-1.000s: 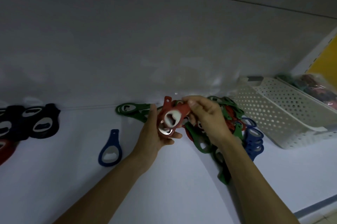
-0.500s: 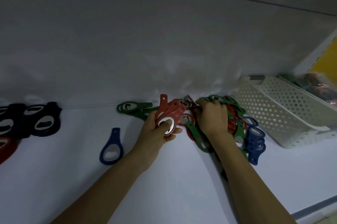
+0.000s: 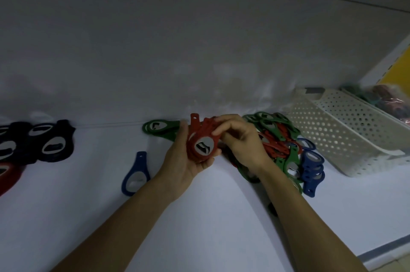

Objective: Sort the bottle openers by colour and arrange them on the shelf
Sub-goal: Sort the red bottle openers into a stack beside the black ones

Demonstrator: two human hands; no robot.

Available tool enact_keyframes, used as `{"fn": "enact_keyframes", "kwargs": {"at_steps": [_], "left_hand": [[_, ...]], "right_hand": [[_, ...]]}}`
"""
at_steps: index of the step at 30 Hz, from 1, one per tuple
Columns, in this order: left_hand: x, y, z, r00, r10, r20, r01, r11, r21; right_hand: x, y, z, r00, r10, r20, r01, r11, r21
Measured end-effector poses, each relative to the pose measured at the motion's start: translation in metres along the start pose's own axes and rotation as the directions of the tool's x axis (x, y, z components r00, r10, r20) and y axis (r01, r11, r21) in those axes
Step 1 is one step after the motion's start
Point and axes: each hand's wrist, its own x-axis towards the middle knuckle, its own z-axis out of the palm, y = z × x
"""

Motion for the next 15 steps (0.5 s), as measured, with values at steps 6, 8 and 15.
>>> {"fn": "enact_keyframes", "kwargs": {"at_steps": [6, 8, 15], "left_hand": [[-0.004, -0.002, 0.0, 0.998, 0.061, -0.029, -0.061, 0.998, 0.027], [-0.003, -0.003, 0.0, 0.994, 0.09, -0.067, -0.091, 0.996, -0.011], [-0.002, -0.006, -0.001, 0.986, 0.137, -0.093, -0.14, 0.99, -0.027]], "right_hand": [[0.003, 0.003, -0.001, 0.987, 0.057, -0.149, -0.094, 0.961, -0.26], [0.001, 0.01, -0.006, 0.995, 0.065, -0.069, -0.094, 0.788, -0.609], [0.004, 0.015, -0.003, 0.982, 0.138, -0.128, -0.188, 0.66, -0.727]]}}
